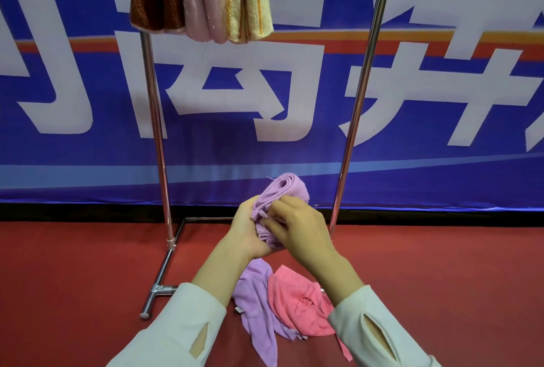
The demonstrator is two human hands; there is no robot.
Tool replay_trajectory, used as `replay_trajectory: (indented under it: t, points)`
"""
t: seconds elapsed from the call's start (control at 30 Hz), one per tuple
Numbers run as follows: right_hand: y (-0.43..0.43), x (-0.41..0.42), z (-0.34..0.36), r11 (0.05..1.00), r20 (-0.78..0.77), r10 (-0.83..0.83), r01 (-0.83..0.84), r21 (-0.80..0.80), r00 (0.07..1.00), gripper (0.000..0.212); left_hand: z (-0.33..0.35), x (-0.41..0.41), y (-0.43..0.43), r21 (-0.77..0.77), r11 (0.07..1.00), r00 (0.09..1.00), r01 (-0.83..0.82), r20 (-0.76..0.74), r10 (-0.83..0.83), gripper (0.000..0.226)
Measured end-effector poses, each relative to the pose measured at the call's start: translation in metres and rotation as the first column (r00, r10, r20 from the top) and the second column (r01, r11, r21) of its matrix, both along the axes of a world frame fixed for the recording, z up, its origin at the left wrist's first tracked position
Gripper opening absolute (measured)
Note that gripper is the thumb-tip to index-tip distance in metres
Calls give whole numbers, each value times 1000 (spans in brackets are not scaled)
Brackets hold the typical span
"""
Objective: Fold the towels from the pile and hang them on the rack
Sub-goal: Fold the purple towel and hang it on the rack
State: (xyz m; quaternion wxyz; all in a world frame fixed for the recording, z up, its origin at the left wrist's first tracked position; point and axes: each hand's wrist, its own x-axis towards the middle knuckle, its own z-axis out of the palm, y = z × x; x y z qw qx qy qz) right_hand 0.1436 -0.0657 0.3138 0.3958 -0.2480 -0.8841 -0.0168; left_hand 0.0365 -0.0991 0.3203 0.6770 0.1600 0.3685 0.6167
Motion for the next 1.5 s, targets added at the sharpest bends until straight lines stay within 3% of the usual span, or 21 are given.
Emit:
replay_trajectory:
  t: [0.13, 0.27, 0.33, 0.4, 0.47, 0.53, 0.6, 0.73, 0.83, 0.97, 1.07, 1.23, 1.4, 1.5]
  points:
    - [5, 0, -2, 998, 184, 25, -36, 51, 983, 32, 6, -2, -3, 3, 999, 999, -40, 14, 40, 51]
    - [3, 8, 5, 989, 258, 146, -136, -57, 955, 43, 1, -10, -3, -66, 996, 997, -65, 39, 68, 37]
    - [3, 15, 9, 973, 219, 166, -124, -194, 961, 48, -2, -11, -1, -62, 993, 994, -105, 11, 105, 30]
    - [6, 22, 14, 914, -2, 126, -117, -388, 992, 52, -4, -12, 0, -50, 989, 990, -138, -8, 138, 29]
    - [13, 25, 23, 772, -302, -87, -127, -622, 949, 49, -3, -13, 1, -21, 987, 987, -158, 9, 158, 27]
    - [21, 28, 29, 449, -441, -291, -286, -846, 849, 45, -3, -11, 3, 13, 986, 986, -165, -7, 165, 23]
    - [24, 31, 31, 189, -459, -346, -418, -888, 818, 45, -3, -9, 4, 57, 987, 988, -148, -30, 150, 40]
    - [28, 33, 25, 92, -451, -297, -445, -891, 842, 46, -3, -8, 1, 60, 995, 973, -79, -212, 90, 25]
    - [28, 36, 27, 32, -469, -319, -485, -874, 824, 40, -3, -4, -3, 150, 988, 955, -42, -283, 84, 13]
    - [27, 40, 26, -63, -653, -310, -701, -711, 691, 58, -6, -1, -4, 254, 967, 880, 28, -466, 97, 66]
    - [30, 43, 30, 12, -752, -309, -788, -616, 583, 50, -5, 2, -5, 248, 967, 841, 64, -535, 82, 71]
    - [36, 50, 32, 63, -776, -337, -810, -583, 533, 43, -3, 8, -5, 252, 961, 802, 116, -594, 60, 75]
    - [33, 46, 31, 284, -779, -324, -731, -621, 536, 16, -4, 10, -8, 219, 961, 709, 169, -705, 36, 75]
    - [30, 45, 30, 409, -756, -234, -643, -647, 612, 16, 4, 12, -10, 286, 947, 842, 143, -539, 35, 56]
